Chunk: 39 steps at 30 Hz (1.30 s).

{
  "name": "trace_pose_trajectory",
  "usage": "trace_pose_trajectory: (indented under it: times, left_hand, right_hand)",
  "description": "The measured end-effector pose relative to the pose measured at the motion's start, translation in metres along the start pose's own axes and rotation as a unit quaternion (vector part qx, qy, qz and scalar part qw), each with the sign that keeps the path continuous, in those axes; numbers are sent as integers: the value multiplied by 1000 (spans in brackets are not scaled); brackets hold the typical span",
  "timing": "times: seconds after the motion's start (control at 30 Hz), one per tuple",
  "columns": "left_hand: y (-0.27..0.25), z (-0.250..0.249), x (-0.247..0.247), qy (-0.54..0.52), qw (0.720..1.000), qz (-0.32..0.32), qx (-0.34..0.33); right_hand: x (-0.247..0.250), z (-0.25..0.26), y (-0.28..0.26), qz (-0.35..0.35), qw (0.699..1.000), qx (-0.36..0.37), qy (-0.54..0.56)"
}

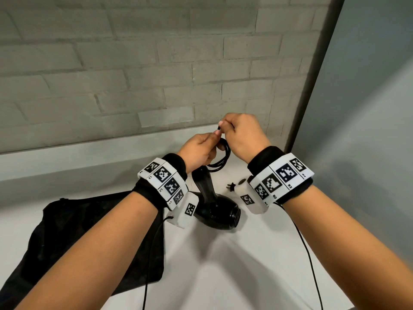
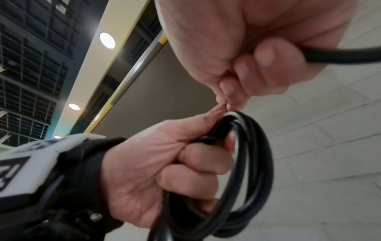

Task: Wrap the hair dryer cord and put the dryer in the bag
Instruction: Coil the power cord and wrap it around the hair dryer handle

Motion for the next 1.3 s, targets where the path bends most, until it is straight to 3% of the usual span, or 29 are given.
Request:
trace_pose_trajectory:
  times: [0.17,0.3,0.47,0.7,0.8,0.93,1.03,1.1,1.17,1.23,1.3]
  left_hand:
    - [5,3,5,-22,999,-33,0]
    - [7,4,11,-79,994,-68,11]
    - [3,5,13,-83,992,-90,16]
    - [2,7,13,-48,996,-76,19]
    - [3,7,14,-63,995,-80,21]
    - [3,7,13,-71,994,-79,19]
    - [3,7,14,-81,993,-81,24]
    - [3,7,14,-85,993,-84,27]
    - [4,7,13,-88,992,-88,27]
    - [4,7,14,-85,991,-95,26]
    - [5,6,14,-80,991,-102,25]
  right_hand:
    - [13,10,-9,-22,998,49,19]
    - [1,5,-32,31,994,97,-28]
    - [-16,-10,-48,72,989,106,-70]
    - [-28,-15,-57,82,991,91,-49]
    - [-15,-26,-55,43,994,98,-27]
    - [24,-72,-44,-53,999,1,-9]
    - [36,-128,-43,-68,992,-82,-72]
    - [34,-171,-50,-28,976,-158,-150]
    - [23,-209,-71,82,938,-241,-235]
    - [7,-228,-100,221,887,-267,-305]
    - [-7,-236,-122,297,857,-268,-324]
Point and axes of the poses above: each hand's wrist, its own y-axis towards the middle knuckle, its own x-axis out of the back of the hand, z = x × y, the point moved 8 cm from there along y, towards the middle knuckle, and after that the axes turned 15 degrees about -z, right-handed, at the moved point
